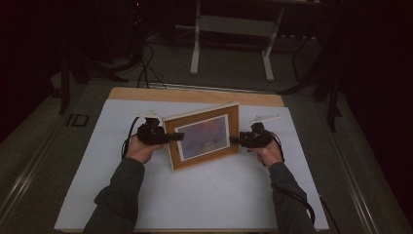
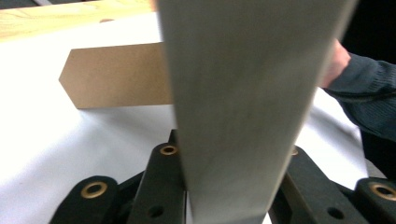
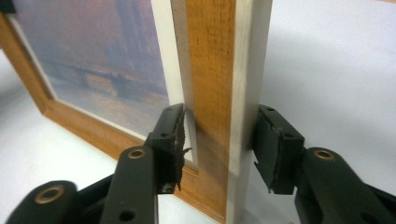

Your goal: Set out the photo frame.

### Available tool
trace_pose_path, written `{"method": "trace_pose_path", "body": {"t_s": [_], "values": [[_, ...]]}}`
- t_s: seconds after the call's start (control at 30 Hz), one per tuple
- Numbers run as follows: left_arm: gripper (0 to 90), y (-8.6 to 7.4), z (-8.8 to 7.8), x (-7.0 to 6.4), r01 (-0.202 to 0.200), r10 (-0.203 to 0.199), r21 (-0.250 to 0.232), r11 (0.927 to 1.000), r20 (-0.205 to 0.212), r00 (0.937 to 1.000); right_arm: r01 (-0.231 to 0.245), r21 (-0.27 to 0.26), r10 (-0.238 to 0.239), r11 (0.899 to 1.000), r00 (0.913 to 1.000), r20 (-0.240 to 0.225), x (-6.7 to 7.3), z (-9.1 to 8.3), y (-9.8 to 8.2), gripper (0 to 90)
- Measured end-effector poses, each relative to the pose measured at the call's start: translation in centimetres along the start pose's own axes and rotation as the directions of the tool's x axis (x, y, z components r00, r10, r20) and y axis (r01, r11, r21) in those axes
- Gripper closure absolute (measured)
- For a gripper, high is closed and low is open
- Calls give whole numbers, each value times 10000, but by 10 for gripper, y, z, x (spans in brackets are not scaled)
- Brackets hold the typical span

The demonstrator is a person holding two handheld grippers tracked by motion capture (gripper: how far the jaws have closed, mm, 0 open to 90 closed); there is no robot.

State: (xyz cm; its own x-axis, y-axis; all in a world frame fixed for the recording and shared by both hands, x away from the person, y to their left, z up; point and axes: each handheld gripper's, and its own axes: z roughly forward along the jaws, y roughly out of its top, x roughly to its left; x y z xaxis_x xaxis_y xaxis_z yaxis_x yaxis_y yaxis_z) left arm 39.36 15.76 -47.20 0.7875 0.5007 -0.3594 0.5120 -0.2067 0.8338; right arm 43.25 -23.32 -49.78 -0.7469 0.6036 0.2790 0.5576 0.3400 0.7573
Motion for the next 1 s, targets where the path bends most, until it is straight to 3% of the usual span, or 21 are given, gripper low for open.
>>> {"method": "trace_pose_path", "body": {"t_s": [0.13, 0.27, 0.57, 0.7, 0.83, 0.9, 1.0], "values": [[711, 0, 2, 0, 59, -59, 18, 10000, -80, 10000, 156, -3, -156, 9999, 9999, 28, 2, -1, -2, 590], [591, 0, 3, -4, 54, -54, -3, 10000, -807, 9967, 301, 51, -302, 9995, 9994, 170, 5, -3, -3, 620], [500, -2, -14, -23, -424, 320, -608, 9972, -1620, 9863, 326, -46, -324, 9995, 9984, 461, 9, -4, -6, 620], [501, -9, -20, -29, -550, 373, -709, 9960, -2313, 9722, 338, -76, -333, 9994, 9978, 574, 12, -6, -8, 620], [527, -15, -27, -32, -487, 201, -1005, 9937, -2682, 9632, 320, -112, -312, 9994, 9975, 638, 14, -7, -10, 621], [629, -17, -31, -33, -433, 96, -1150, 9924, -2794, 9601, 288, -98, -281, 9995, 9973, 685, 15, -8, -10, 621], [662, -18, -33, -32, -325, -6, -1169, 9926, -2724, 9622, 239, -34, -235, 9997, 9967, 780, 17, -9, -11, 621]]}}
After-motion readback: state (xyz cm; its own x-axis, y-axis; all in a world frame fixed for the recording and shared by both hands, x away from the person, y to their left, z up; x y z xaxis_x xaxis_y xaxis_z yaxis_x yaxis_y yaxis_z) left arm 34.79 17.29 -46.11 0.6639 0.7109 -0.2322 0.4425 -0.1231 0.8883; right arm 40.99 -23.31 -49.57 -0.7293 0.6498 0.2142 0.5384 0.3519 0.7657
